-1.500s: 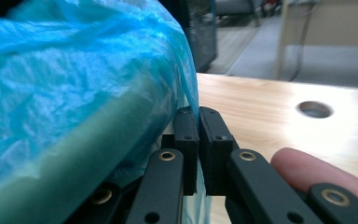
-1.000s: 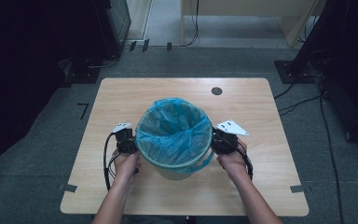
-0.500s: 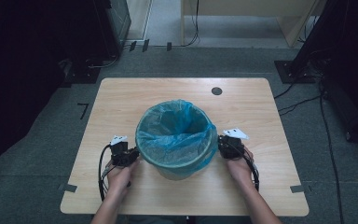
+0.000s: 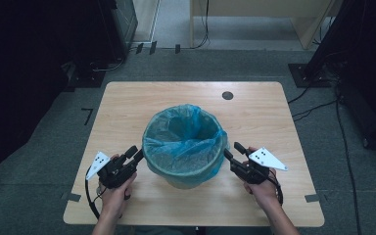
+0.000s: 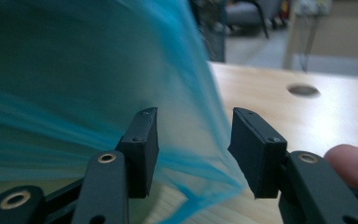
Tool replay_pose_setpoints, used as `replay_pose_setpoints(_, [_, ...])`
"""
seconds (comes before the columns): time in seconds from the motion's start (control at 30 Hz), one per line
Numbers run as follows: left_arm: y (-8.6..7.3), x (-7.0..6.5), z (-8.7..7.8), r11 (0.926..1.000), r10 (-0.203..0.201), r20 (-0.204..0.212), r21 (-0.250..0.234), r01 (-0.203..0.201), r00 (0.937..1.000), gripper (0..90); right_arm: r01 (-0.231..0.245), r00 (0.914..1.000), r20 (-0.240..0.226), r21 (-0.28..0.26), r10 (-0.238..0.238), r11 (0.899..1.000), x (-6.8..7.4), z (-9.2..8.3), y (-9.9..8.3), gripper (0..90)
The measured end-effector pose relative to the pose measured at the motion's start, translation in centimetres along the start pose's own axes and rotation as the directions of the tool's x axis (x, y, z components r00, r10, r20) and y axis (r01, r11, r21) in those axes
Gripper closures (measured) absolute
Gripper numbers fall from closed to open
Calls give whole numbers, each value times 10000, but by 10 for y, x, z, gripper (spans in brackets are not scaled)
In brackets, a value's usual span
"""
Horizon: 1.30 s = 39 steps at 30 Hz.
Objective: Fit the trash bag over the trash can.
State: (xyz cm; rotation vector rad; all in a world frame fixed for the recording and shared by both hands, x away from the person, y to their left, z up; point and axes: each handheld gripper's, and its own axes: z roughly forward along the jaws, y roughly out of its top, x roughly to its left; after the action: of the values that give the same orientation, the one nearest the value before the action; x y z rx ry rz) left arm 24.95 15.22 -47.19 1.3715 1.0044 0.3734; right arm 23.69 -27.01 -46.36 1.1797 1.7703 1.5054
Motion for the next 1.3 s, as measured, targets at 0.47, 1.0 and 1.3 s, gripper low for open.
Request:
replay_pose_setpoints(0.47, [3, -29, -16, 9744, 2199, 2921, -1112, -1953, 9307, 294, -88, 9996, 247, -381, 97, 9992, 8, 5, 0, 443])
replay_pose_setpoints(1.0, [-10, -28, -1, 9588, 2525, 2838, 555, -2788, 9250, 900, -346, 9993, -126, -388, 342, 9986, 11, 11, -1, 485])
replay_pose_setpoints(1.3, [-30, -10, 28, 8797, 1959, 489, 4325, -1975, 9794, 900, 6, 10000, -6, 422, -6, 9991, 11, 20, -15, 585])
